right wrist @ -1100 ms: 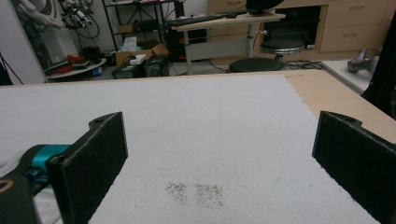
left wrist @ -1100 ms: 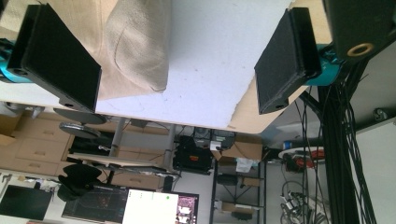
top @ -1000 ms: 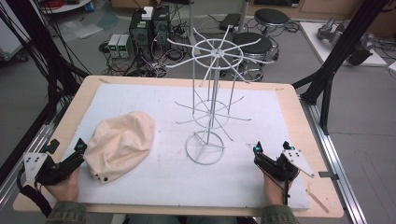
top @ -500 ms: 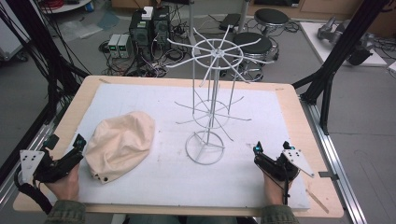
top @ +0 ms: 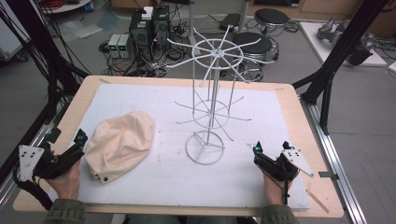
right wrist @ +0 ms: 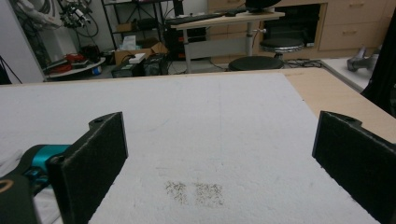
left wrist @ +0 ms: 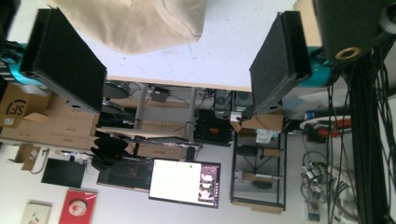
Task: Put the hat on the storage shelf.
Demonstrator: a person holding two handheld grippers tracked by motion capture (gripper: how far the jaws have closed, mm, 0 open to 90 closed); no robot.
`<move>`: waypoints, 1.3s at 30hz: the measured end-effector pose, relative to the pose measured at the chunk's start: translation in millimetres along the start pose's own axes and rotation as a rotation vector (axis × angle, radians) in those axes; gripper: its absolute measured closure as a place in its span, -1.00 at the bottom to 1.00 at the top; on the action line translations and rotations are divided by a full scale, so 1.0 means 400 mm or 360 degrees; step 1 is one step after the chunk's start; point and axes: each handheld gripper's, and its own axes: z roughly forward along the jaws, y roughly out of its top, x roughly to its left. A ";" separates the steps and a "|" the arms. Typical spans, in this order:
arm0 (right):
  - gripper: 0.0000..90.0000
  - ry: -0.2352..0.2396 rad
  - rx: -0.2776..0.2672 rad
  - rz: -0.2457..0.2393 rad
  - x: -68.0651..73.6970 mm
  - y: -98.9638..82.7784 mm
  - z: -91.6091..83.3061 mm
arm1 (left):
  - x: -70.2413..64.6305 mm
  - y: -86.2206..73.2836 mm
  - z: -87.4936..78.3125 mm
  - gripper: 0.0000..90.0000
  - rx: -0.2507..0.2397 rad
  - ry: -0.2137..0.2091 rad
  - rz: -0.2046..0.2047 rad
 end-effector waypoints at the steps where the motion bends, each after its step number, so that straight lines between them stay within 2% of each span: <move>1: -0.95 0.0000 -0.0001 -0.0003 0.000 0.000 0.000 | -0.007 0.004 0.004 -0.56 -0.0007 -0.0025 0.0006; 13: -0.95 0.0000 0.0006 -0.0003 0.000 0.000 0.001 | -0.027 0.009 0.040 -0.56 0.0087 -0.0125 0.0009; 20: -0.95 0.0000 -0.0002 -0.0022 -0.001 0.000 0.002 | -0.041 0.010 0.068 -0.60 0.0168 -0.0197 -0.0017; 22: -0.95 0.0000 -0.0002 -0.0019 0.000 0.000 0.002 | -0.061 0.010 0.089 -0.61 0.0223 -0.0261 -0.0015; 23: -0.95 0.0000 -0.0002 -0.0020 0.000 0.000 0.002 | -0.061 0.010 0.089 -0.61 0.0223 -0.0261 -0.0015; 24: -0.95 0.0001 -0.0003 -0.0022 0.001 0.000 0.002 | -0.079 0.011 0.106 -0.61 0.0246 -0.0300 -0.0010; 27: -0.95 0.0005 -0.0003 -0.0026 0.001 0.000 0.002 | -0.098 0.011 0.124 -0.61 0.0274 -0.0330 -0.0024; 28: -0.95 0.0005 -0.0004 -0.0027 0.001 0.000 0.002 | -0.116 0.010 0.140 -0.61 0.0303 -0.0354 -0.0025; 33: -0.95 0.0007 0.0003 -0.0025 0.002 0.000 0.003 | -0.158 0.002 0.174 -0.61 0.0399 -0.0388 -0.0008; 34: -0.95 0.0008 0.0003 -0.0024 0.002 0.000 0.003 | -0.158 0.002 0.174 -0.61 0.0399 -0.0388 -0.0008; 35: -0.95 0.0009 0.0000 -0.0023 0.002 0.000 0.003 | -0.172 -0.005 0.186 -0.61 0.0437 -0.0393 -0.0004; 36: -0.95 0.0009 0.0001 -0.0027 0.002 0.000 0.003 | -0.172 -0.005 0.186 -0.61 0.0437 -0.0393 -0.0004; 37: -0.95 0.0009 0.0000 -0.0028 0.002 0.000 0.003 | -0.185 -0.013 0.197 -0.61 0.0483 -0.0404 -0.0004; 38: -0.95 0.0010 0.0000 -0.0027 0.002 0.000 0.003 | -0.185 -0.013 0.197 -0.61 0.0483 -0.0404 -0.0004; 39: -0.95 0.0009 0.0001 -0.0025 0.002 0.000 0.003 | -0.195 -0.020 0.208 -0.61 0.0526 -0.0402 0.0006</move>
